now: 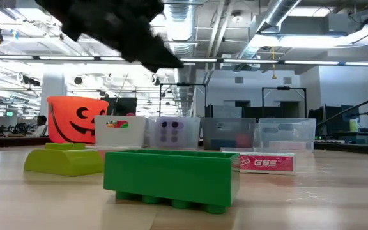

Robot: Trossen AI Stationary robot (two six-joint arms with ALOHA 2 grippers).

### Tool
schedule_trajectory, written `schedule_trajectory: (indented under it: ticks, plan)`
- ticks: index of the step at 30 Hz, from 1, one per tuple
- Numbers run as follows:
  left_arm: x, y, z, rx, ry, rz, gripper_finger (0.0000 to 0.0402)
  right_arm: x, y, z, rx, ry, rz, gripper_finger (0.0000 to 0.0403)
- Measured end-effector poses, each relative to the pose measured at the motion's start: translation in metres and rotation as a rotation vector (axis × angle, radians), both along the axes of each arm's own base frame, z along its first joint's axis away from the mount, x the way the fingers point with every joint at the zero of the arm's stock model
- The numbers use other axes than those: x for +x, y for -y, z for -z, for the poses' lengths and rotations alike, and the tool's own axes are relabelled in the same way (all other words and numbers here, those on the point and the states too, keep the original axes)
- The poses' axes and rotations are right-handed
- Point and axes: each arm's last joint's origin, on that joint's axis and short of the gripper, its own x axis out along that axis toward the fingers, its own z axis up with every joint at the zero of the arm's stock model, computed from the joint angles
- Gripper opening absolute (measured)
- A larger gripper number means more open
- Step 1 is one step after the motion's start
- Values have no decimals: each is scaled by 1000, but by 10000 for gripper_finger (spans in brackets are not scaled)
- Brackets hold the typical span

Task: Pick & Place Toys
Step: Put the green game piece into the black bin

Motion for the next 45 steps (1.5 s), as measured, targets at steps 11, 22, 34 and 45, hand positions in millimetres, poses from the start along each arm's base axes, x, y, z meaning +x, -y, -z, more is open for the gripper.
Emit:
schedule_trajectory:
  ticks: [11,22,34,45]
  plan:
    - [-38,53,15,-50,-361,195,204,4,8,1,-22,-7,30,200]
    - [-32,107,18,-36,-140,290,294,12,13,6,-20,-15,53,200]
    - [-3,124,71,-82,-1,301,296,12,10,6,46,22,58,200]
    - [2,129,102,-93,-63,283,296,11,8,6,49,20,49,200]
